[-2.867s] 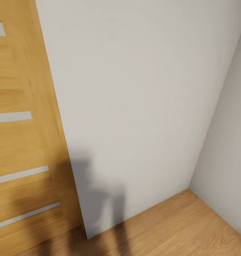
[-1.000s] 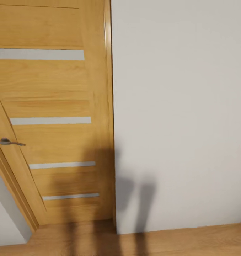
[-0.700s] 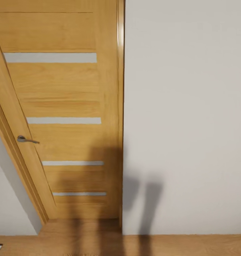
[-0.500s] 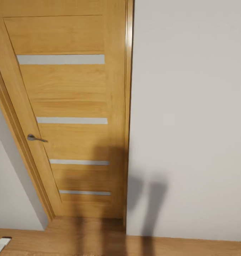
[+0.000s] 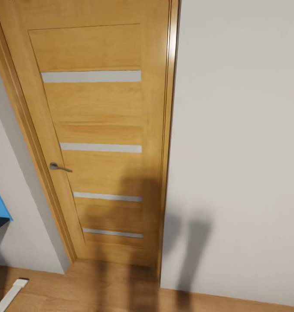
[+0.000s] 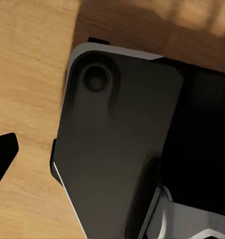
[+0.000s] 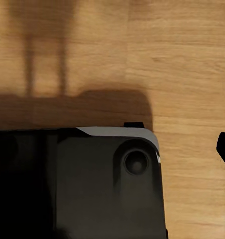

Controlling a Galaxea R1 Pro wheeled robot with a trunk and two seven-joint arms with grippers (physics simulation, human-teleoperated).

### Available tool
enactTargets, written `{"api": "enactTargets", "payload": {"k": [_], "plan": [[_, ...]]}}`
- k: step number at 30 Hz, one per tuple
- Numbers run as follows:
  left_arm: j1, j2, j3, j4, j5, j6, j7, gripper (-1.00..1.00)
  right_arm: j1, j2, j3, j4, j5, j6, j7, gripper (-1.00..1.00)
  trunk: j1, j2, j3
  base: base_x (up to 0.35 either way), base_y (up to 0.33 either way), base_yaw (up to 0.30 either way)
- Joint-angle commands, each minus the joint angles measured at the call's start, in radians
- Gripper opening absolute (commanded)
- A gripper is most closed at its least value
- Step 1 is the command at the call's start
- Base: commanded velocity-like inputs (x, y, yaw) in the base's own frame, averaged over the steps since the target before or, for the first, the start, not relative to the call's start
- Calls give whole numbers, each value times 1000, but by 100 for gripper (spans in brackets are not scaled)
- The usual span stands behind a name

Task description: In the bedroom, organize the workspace by keeping the computer under the desk, ensuring the monitor is on the desk, placing the keyboard on the desk next to the monitor, placing the mouse on the desk next to the keyboard, moving the folder from the swivel chair onto the desk next to the mouse, stacking the notebook on top of the folder with the pen on top of the notebook, and positioning the swivel chair next to the desk.

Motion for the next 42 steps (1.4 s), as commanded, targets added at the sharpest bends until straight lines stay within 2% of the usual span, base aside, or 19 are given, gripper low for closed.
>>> {"api": "enactTargets", "payload": {"k": [1, 4, 6, 14, 16, 21, 29, 42], "plan": [[0, 0, 1, -4, 7, -15, 0, 100, -1, 0, -1, 1, -2, -7, -3, 100, -4, 6, 2, 0, 0, 22], [0, -1, 1, -8, 12, -61, 0, 100, 0, 1, -6, 0, -7, -21, -4, 100, -15, 27, 11, 0, 0, 14], [0, -4, 1, -11, 14, -119, 0, 100, 0, 0, -18, 0, -14, -37, -12, 100, -23, 41, 18, 0, 0, 7], [0, -8, 0, -19, 16, -297, 0, 100, 0, -1, -96, -1, -62, -123, -56, 100, -54, 97, 43, 0, 0, 2], [0, -8, 0, -32, 16, -317, 0, 100, 0, -1, -103, -1, -66, -137, -60, 100, -61, 111, 49, 0, 0, 0], [0, -6, 1, -80, 17, -345, 1, 100, 0, -1, -113, -2, -71, -158, -64, 100, -80, 146, 65, 0, 0, 0], [0, -6, 2, -98, 17, -350, 0, 100, 0, -3, -119, -2, -75, -163, -66, 100, -111, 202, 90, 0, 0, 0], [0, -3, 4, -55, 17, -373, -12, 100, 0, -4, -119, -25, -73, -166, -65, 100, -111, 202, 90, 0, 0, 23]]}}
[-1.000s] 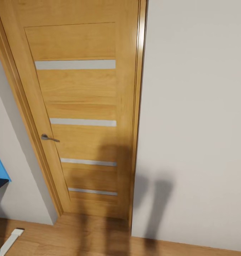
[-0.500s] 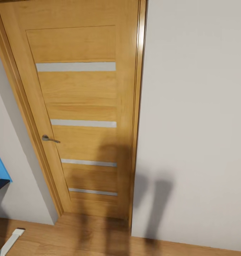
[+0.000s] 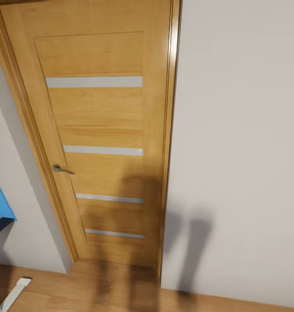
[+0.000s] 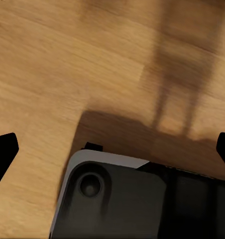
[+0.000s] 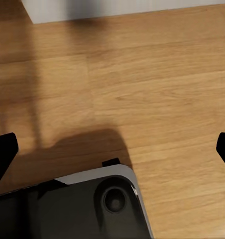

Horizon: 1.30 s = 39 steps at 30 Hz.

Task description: In the bedroom, organize the workspace by keeping the computer under the desk, ensuring the monitor is on the desk, placing the keyboard on the desk next to the monitor, placing the mouse on the desk next to the keyboard, moving the folder from the swivel chair onto the desk next to the mouse, stacking the notebook on top of the folder with the pen on top of the notebook, and positioning the swivel chair next to the desk.

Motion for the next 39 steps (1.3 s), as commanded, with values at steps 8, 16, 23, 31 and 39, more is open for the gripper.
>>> {"api": "enactTargets", "payload": {"k": [8, 16, 23, 31, 39], "plan": [[0, 2, 1, 47, 4, -135, -16, 100, -1, 3, -28, -16, -13, -4, 1, 100, 1, -2, 5, 0, 0, 187], [0, -1, -2, 102, 1, -251, -18, 100, -1, -2, -50, -19, -9, -29, 3, 100, 1, -2, 11, 0, 0, 214], [0, -5, -1, 118, 1, -274, -18, 100, -1, -5, -46, -19, -2, -39, 6, 100, 1, -2, 9, 0, 0, 225], [0, -5, -1, 130, 2, -359, -18, 100, -1, -7, -43, -18, 6, -41, 29, 100, 1, -2, 2, 0, 0, 213], [0, -5, -1, 136, 1, -491, -18, 100, -1, -20, -26, -17, 72, -40, 53, 100, 1, -2, -7, 0, 0, 175]]}}
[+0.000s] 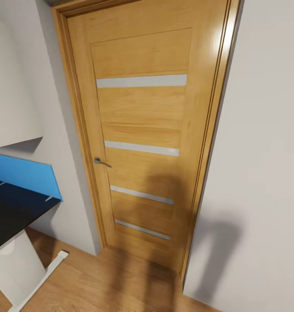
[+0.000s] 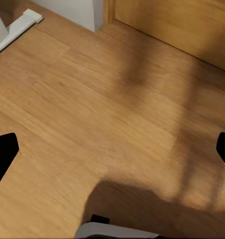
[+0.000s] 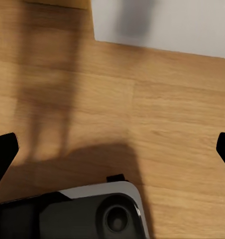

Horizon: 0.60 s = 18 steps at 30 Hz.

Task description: In the bedroom, organize the workspace by keeping the computer under the desk, ensuring the monitor is on the desk, placing the keyboard on the desk next to the monitor, placing the mouse on the desk next to the keyboard, moving the folder from the swivel chair onto the desk next to the mouse, stacking the notebook on top of the folder with the pen on top of the notebook, and positioning the swivel chair next to the desk.

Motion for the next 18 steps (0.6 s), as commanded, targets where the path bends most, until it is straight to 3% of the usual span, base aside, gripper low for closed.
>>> {"api": "enactTargets", "payload": {"k": [1, 6, 12, 18], "plan": [[0, 0, 1, -1, 4, -20, -2, 100, -1, -1, 0, 0, 8, -3, -1, 100, 0, -2, -3, 0, 0, 166], [1, 0, 1, 0, 3, -124, -1, 100, 0, -4, 5, 1, 43, -4, 1, 100, 0, -2, -10, 0, 0, 156], [1, 0, 1, 1, 3, -130, 0, 100, 0, -5, 6, 1, 52, -4, 1, 100, 0, -2, -18, -67, 0, 140], [1, 0, 1, 1, 3, -130, 0, 100, 0, -5, 5, 2, 52, -4, 2, 100, 0, -2, -26, -274, 0, 136]]}}
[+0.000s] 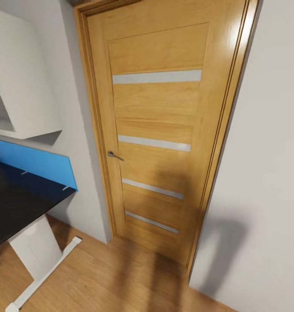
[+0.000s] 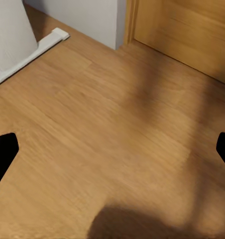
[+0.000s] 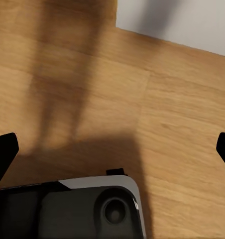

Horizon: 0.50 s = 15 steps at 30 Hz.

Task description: In the bedroom, organize the workspace by keeping the computer under the desk, ensuring the monitor is on the desk, placing the keyboard on the desk next to the monitor, placing the mouse on the desk next to the keyboard, moving the folder from the swivel chair onto the desk next to the mouse, stacking the notebook on top of the folder with the pen on top of the notebook, and positioning the swivel chair next to the desk.

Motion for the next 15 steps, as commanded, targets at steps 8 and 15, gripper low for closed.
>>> {"api": "enactTargets", "payload": {"k": [8, 15], "plan": [[0, 0, 1, -2, 3, 7, -2, 100, 0, 2, -4, 2, 1, -1, -3, 100, 0, -2, -13, -325, 0, 136], [0, 0, 2, -3, 4, 40, 5, 100, 0, 2, -3, 1, 3, -1, -3, 100, 0, -2, -23, -330, 0, 153]]}}
